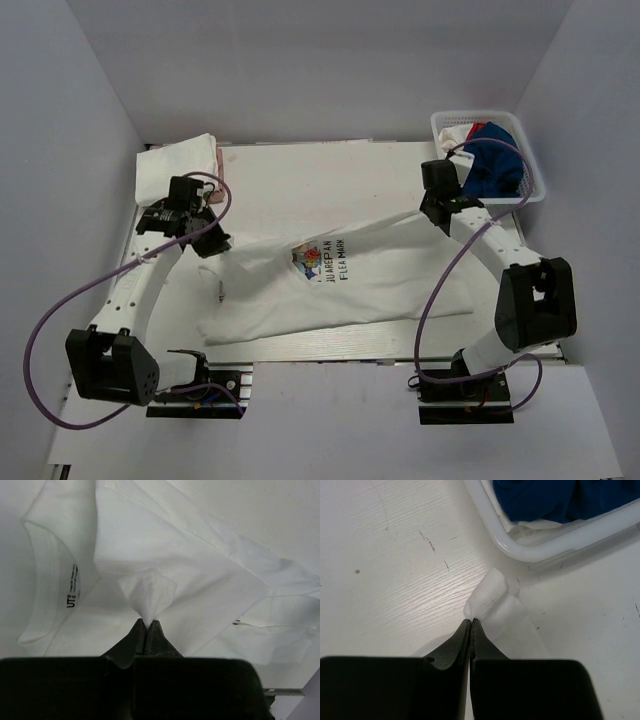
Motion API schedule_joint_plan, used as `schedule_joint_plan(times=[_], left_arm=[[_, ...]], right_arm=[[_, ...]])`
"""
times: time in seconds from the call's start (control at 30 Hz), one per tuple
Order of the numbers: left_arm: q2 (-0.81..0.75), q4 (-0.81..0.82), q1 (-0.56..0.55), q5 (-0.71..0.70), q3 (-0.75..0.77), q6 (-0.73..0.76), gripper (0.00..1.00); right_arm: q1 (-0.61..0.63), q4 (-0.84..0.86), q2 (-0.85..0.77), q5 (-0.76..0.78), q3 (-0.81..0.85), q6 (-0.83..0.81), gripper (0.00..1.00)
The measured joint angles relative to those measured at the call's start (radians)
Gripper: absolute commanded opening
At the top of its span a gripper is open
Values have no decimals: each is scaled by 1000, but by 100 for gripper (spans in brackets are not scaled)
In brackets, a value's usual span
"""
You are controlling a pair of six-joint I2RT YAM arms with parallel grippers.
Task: Fold and stack the t-shirts
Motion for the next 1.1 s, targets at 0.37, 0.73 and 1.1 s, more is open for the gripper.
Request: schedule_joint_plan(times=[0.37, 0.73, 1.1], left_arm=[[-203, -62, -8, 85, -344, -19, 1], [-317, -172, -8, 158, -417, -14, 100], [-108, 112, -8, 182, -318, 7, 100]], right_arm=[[0, -12, -121, -58, -159, 27, 0], [-6, -162, -184, -29, -288, 124, 90], [-1, -42, -255, -204, -274, 2, 90]])
